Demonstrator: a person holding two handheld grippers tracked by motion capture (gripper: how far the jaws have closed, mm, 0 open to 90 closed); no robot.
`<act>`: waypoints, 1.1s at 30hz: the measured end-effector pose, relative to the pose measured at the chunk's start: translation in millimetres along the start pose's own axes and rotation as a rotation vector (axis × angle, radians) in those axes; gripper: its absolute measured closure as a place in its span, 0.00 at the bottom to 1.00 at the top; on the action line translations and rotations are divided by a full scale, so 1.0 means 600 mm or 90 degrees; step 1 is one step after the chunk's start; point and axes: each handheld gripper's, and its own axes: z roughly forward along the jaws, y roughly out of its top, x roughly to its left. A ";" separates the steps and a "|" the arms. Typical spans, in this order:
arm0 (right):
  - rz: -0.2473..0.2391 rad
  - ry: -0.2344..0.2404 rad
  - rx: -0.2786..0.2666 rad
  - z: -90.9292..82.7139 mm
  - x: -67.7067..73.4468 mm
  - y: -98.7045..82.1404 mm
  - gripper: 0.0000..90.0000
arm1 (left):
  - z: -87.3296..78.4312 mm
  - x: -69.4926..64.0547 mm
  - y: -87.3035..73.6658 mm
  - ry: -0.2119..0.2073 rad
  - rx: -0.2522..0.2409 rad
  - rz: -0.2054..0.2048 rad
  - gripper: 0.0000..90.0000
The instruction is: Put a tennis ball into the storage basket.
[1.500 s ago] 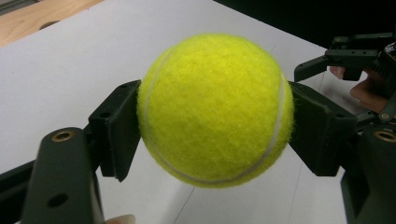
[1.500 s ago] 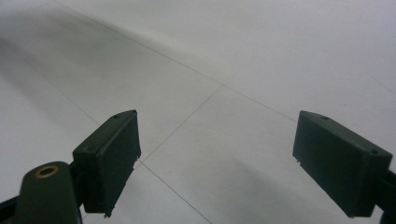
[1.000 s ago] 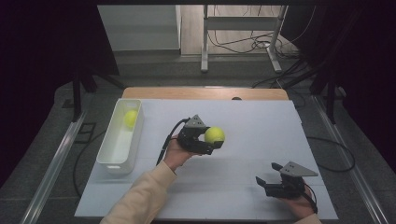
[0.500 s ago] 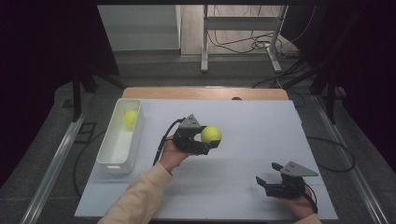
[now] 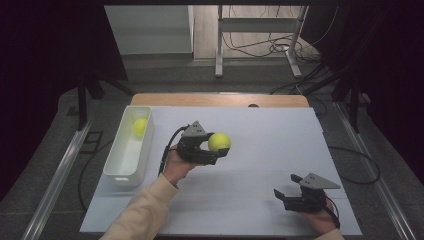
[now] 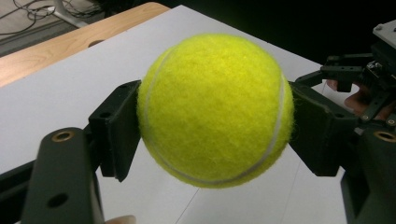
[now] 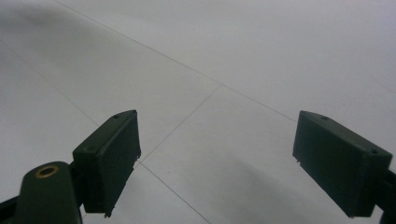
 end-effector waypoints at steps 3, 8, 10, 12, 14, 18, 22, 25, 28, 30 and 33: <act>0.001 0.000 0.000 0.000 0.000 0.000 0.17 | -0.006 0.001 -0.002 0.003 -0.003 -0.002 0.29; 0.000 -0.001 -0.001 -0.001 0.000 0.000 0.17 | -0.015 0.004 -0.003 0.008 -0.009 -0.007 0.29; -0.001 -0.001 -0.002 -0.001 0.000 0.000 0.17 | -0.019 0.007 -0.004 0.011 -0.009 -0.007 0.29; 0.001 -0.001 -0.003 -0.001 -0.001 0.000 0.17 | -0.022 0.008 -0.004 0.016 -0.011 -0.007 0.29; 0.001 -0.002 -0.003 -0.001 -0.001 0.000 0.17 | -0.025 0.009 -0.005 0.020 -0.013 -0.009 0.29; 0.000 -0.001 -0.002 -0.001 0.000 0.000 0.17 | -0.034 0.015 -0.006 0.028 -0.018 -0.015 0.29; 0.000 -0.001 -0.003 -0.001 -0.001 0.000 0.17 | -0.042 0.020 -0.008 0.036 -0.021 -0.017 0.29; -0.001 -0.002 -0.002 -0.002 -0.001 0.000 0.17 | -0.049 0.025 -0.008 0.043 -0.023 -0.020 0.29; 0.000 -0.001 -0.003 -0.001 -0.001 0.000 0.17 | -0.054 0.028 -0.008 0.047 -0.026 -0.021 0.29; 0.000 -0.001 -0.003 -0.001 0.000 0.000 0.17 | -0.059 0.032 -0.008 0.052 -0.027 -0.020 0.29; -0.001 -0.002 -0.002 -0.001 0.000 0.001 0.17 | -0.066 0.036 -0.010 0.060 -0.029 -0.024 0.29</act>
